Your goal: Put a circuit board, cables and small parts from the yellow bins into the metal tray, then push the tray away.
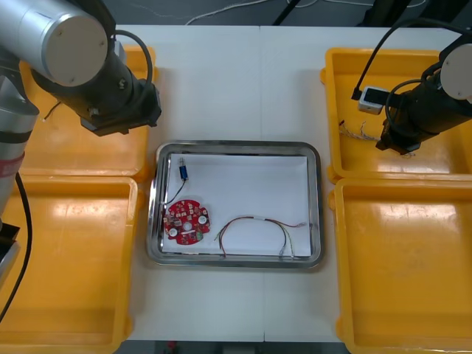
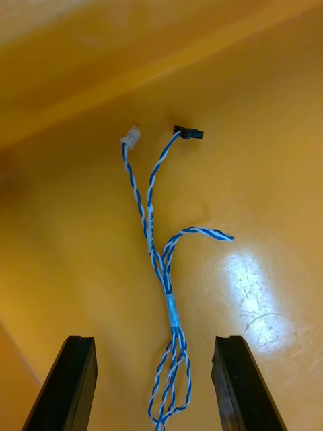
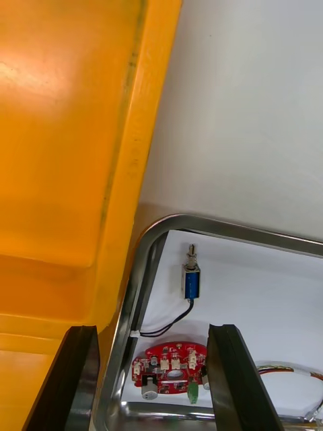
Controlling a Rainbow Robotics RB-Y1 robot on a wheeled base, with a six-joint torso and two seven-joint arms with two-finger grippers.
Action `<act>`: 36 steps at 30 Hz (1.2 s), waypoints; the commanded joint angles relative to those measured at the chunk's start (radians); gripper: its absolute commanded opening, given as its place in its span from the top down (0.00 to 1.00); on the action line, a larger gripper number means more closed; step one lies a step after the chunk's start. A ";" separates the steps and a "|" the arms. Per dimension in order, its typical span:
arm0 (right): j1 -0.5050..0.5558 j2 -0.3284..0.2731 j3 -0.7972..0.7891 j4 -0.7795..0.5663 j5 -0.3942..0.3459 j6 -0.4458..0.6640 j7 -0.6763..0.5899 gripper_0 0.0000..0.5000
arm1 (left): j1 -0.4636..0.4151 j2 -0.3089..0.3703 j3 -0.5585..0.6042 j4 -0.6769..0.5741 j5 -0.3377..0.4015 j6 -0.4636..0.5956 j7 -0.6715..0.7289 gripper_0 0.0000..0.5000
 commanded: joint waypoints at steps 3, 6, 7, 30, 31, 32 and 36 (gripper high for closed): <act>-0.038 -0.040 0.040 0.039 -0.013 -0.047 0.030 0.00 | -0.073 0.074 0.047 0.045 0.014 0.008 -0.215 0.07; -0.038 -0.040 0.049 0.068 -0.019 -0.067 0.033 0.00 | -0.085 0.092 0.055 0.082 0.014 0.008 -0.276 0.08; -0.036 -0.039 0.053 0.080 -0.019 -0.076 0.033 0.00 | -0.085 0.094 0.064 0.093 0.011 0.008 -0.304 0.07; -0.038 -0.030 0.110 0.152 -0.022 -0.173 0.024 0.00 | -0.041 0.192 0.208 0.171 -0.037 0.008 -0.681 0.07; -0.038 -0.028 0.110 0.157 -0.022 -0.175 0.024 0.00 | -0.030 0.201 0.225 0.170 -0.035 0.008 -0.697 0.07; -0.038 -0.028 0.113 0.157 -0.022 -0.175 0.024 0.00 | -0.018 0.206 0.251 0.170 -0.033 0.008 -0.712 0.07; -0.036 -0.030 0.115 0.157 -0.021 -0.175 0.024 0.00 | 0.015 0.206 0.311 0.170 -0.033 0.008 -0.760 0.07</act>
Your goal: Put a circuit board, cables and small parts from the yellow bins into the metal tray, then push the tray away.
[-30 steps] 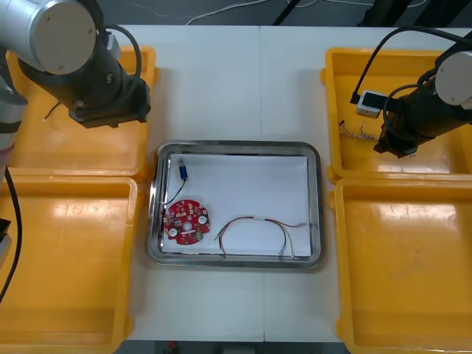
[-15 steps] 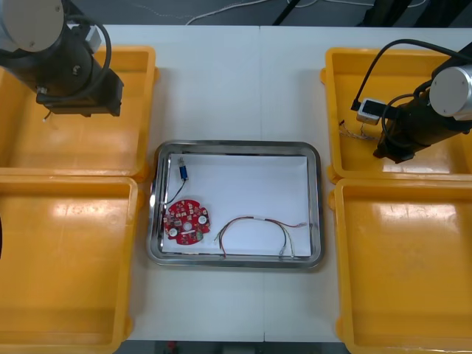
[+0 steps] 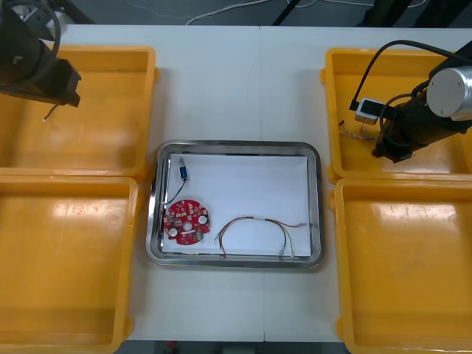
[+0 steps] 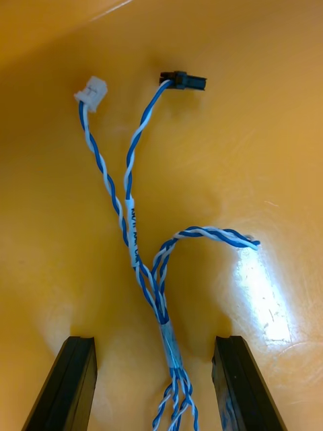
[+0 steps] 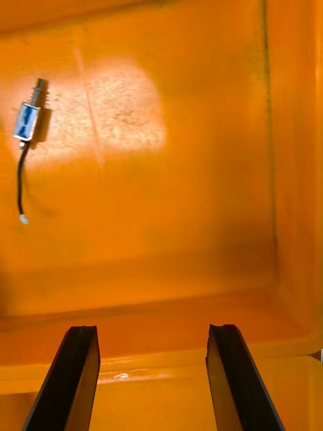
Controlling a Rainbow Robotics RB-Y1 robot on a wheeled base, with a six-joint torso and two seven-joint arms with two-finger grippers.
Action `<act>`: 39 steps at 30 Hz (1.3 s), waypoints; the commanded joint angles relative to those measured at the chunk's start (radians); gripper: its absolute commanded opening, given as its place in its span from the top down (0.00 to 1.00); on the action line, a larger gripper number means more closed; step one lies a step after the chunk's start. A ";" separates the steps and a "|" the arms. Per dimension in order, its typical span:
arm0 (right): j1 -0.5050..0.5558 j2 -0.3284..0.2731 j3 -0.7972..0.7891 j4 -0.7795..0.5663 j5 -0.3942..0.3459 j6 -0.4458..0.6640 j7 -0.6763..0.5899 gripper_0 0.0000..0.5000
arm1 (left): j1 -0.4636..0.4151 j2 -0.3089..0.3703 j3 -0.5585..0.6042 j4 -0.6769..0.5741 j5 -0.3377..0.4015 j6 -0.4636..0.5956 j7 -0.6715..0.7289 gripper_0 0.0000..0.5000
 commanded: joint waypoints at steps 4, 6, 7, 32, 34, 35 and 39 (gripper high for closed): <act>-0.027 -0.028 0.027 0.011 -0.001 -0.011 0.024 0.20 | 0.039 0.061 0.097 -0.016 -0.003 0.007 -0.105 0.06; -0.027 -0.028 0.025 0.011 -0.001 -0.011 0.020 0.79 | 0.039 0.060 0.097 -0.015 -0.001 0.007 -0.128 0.06; -0.026 -0.028 0.025 0.012 0.001 -0.011 0.019 1.00 | 0.039 0.055 0.095 -0.015 0.002 0.007 -0.148 0.06; -0.107 -0.083 -0.117 -0.100 -0.031 0.236 0.066 1.00 | 0.107 -0.061 0.095 -0.012 0.019 -0.146 -0.387 0.06; -0.107 -0.086 -0.156 -0.146 -0.036 0.299 0.066 1.00 | 0.122 -0.061 0.095 -0.010 0.011 -0.175 -0.395 0.07; -0.108 -0.086 -0.165 -0.156 -0.039 0.316 0.066 1.00 | 0.125 -0.061 0.095 -0.007 0.008 -0.181 -0.396 0.07; -0.108 -0.086 -0.232 -0.235 -0.073 0.431 0.065 1.00 | 0.125 -0.061 0.095 0.040 0.003 -0.230 -0.413 0.06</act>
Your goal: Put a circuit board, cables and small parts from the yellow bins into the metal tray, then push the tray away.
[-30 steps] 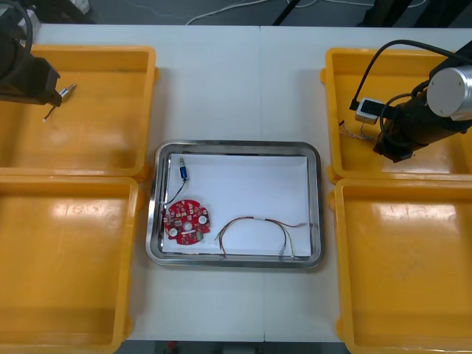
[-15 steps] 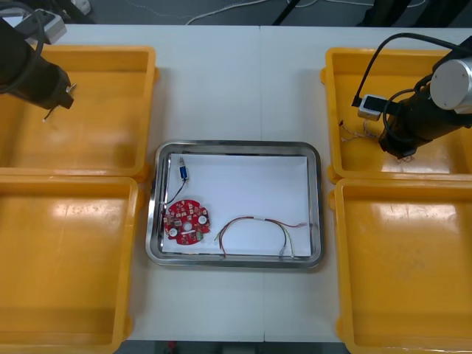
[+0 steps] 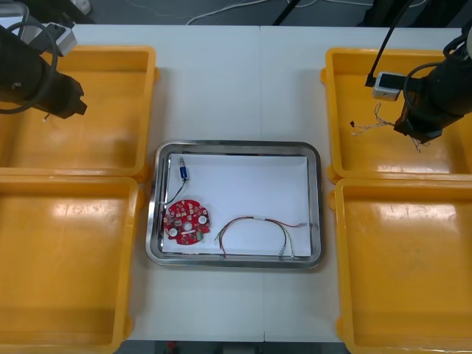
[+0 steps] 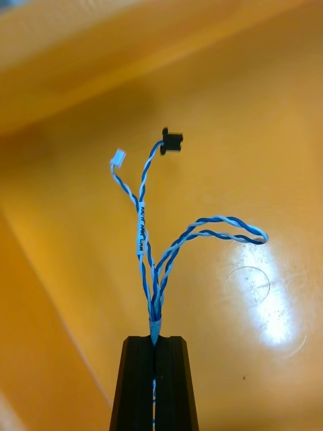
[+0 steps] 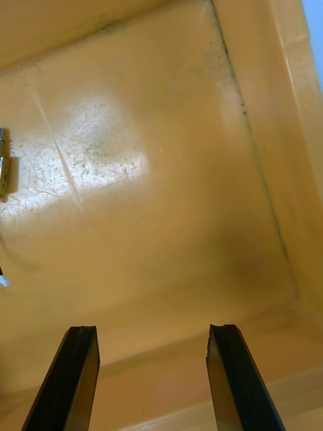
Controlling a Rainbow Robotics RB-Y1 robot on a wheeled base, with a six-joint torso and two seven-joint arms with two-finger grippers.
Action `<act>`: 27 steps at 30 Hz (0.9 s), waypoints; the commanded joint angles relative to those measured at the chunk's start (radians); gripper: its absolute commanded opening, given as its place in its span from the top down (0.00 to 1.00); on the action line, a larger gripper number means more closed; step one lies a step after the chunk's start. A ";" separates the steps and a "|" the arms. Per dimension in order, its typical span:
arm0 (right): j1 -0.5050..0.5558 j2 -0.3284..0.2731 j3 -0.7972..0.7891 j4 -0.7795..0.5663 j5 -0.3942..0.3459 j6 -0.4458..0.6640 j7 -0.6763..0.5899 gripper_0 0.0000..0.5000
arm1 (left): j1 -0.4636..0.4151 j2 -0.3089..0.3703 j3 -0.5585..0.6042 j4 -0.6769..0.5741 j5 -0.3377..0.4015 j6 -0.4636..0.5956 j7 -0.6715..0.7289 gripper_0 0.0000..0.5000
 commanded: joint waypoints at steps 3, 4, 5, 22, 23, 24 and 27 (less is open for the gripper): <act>-0.039 -0.042 -0.123 -0.155 -0.076 0.154 0.024 1.00 | 0.013 -0.012 0.018 0.069 -0.013 -0.094 -0.153 0.06; -0.039 -0.039 -0.134 -0.180 -0.095 0.180 0.021 1.00 | 0.013 -0.010 0.018 0.078 -0.015 -0.106 -0.156 0.06; -0.039 -0.036 -0.139 -0.192 -0.101 0.192 0.019 1.00 | 0.013 -0.010 0.018 0.081 -0.016 -0.111 -0.157 0.06; -0.122 0.145 0.013 -0.321 -0.217 0.235 -0.061 1.00 | -0.088 -0.001 0.018 0.340 -0.048 -0.255 -0.216 0.06; -0.128 0.152 0.027 -0.321 -0.214 0.233 -0.074 1.00 | -0.096 -0.001 0.019 0.351 -0.048 -0.260 -0.216 0.06; -0.139 0.168 0.055 -0.325 -0.213 0.226 -0.104 1.00 | -0.110 -0.001 0.018 0.372 -0.050 -0.268 -0.219 0.07; -0.159 0.194 0.104 -0.330 -0.205 0.207 -0.151 1.00 | -0.142 -0.001 0.018 0.424 -0.051 -0.283 -0.225 0.06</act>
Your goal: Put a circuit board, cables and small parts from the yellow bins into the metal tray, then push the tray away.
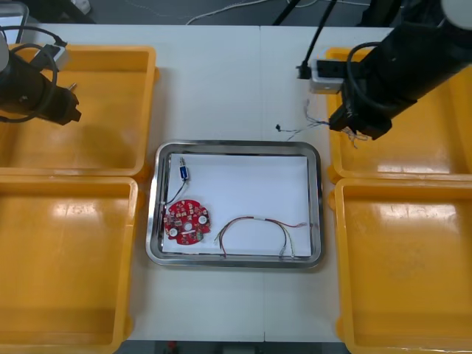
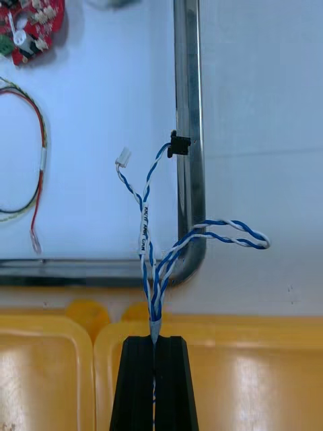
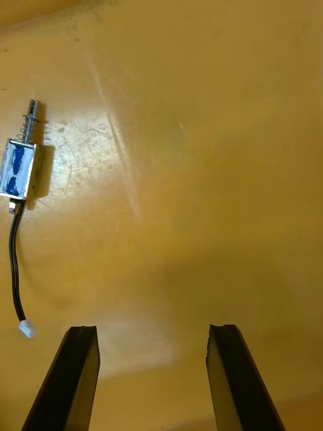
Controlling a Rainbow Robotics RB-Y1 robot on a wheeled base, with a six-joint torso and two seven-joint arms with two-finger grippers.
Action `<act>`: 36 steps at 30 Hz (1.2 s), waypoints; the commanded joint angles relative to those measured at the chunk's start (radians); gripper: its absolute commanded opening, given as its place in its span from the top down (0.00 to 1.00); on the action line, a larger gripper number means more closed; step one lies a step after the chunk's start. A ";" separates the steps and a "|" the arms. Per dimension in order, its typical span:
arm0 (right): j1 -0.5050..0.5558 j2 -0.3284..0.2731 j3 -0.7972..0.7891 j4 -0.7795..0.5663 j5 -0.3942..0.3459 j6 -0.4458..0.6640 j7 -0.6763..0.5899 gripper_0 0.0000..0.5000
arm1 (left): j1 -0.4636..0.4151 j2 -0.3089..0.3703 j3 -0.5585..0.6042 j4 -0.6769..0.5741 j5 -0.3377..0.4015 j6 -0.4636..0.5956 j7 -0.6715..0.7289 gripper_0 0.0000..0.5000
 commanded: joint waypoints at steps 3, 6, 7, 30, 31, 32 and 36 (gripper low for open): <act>-0.106 0.086 0.169 -0.045 0.028 -0.068 -0.174 1.00 | -0.125 0.000 0.018 0.116 -0.017 -0.069 -0.107 0.06; -0.113 0.102 0.229 -0.045 0.035 -0.111 -0.212 1.00 | -0.129 0.000 0.018 0.125 -0.020 -0.092 -0.110 0.06; -0.113 0.106 0.258 -0.044 0.041 -0.134 -0.226 1.00 | -0.131 0.002 0.018 0.125 -0.022 -0.103 -0.110 0.06; -0.102 0.126 0.595 0.107 0.176 -0.370 -0.212 1.00 | -0.260 0.005 -0.039 0.389 -0.043 -0.306 -0.132 0.07; -0.102 0.129 0.601 0.113 0.178 -0.376 -0.211 1.00 | -0.260 0.005 -0.042 0.389 -0.045 -0.306 -0.132 0.07; -0.102 0.131 0.609 0.117 0.181 -0.384 -0.209 1.00 | -0.260 0.005 -0.045 0.389 -0.043 -0.306 -0.133 0.07; -0.097 0.131 0.629 0.119 0.190 -0.401 -0.208 1.00 | -0.267 0.009 -0.050 0.407 -0.038 -0.304 -0.141 0.07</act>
